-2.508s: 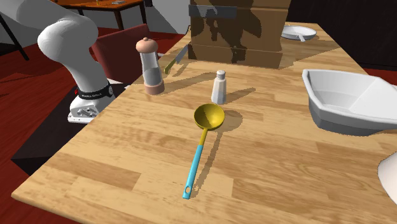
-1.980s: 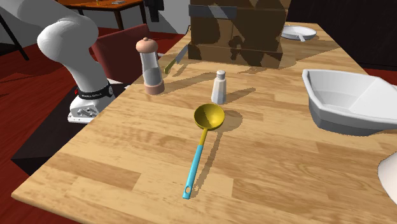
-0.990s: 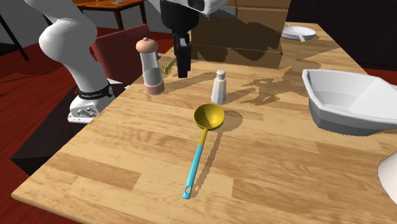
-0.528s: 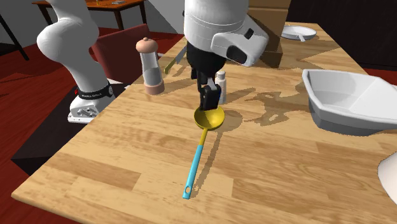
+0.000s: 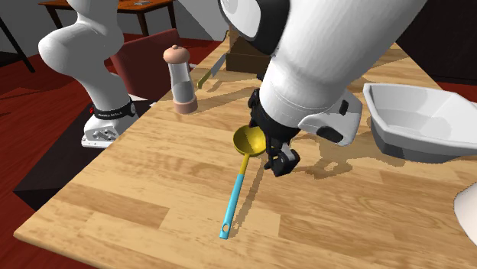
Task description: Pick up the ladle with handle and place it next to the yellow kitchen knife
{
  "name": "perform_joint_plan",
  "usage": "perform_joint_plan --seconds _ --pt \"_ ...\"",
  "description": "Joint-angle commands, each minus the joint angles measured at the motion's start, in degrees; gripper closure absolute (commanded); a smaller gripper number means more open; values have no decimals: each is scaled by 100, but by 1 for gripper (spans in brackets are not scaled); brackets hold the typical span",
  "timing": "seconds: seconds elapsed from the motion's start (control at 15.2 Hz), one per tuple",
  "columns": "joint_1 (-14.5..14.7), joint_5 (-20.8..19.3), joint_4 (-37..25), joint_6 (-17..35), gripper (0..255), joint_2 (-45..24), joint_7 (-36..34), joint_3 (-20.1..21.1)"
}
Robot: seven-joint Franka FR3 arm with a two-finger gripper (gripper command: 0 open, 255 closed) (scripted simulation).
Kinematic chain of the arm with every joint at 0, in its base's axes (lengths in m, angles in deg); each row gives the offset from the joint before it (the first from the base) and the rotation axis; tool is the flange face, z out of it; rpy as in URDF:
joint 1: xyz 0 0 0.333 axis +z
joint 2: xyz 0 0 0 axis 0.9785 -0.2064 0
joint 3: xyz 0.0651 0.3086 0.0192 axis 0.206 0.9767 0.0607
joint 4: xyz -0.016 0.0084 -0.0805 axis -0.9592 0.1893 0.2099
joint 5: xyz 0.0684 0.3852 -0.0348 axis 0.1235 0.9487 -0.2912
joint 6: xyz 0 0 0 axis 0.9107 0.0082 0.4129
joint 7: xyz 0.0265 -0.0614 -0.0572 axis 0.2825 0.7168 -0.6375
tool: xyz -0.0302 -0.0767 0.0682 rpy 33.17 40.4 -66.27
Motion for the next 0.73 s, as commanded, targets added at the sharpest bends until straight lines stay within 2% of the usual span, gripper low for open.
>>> perform_joint_plan --seconds 0.0,0.26,0.66 --pt "21 26 120 121 0 -26 51 19" --pt "172 46 545 473 0 35 97 30" --pt "172 46 545 473 0 35 97 31"
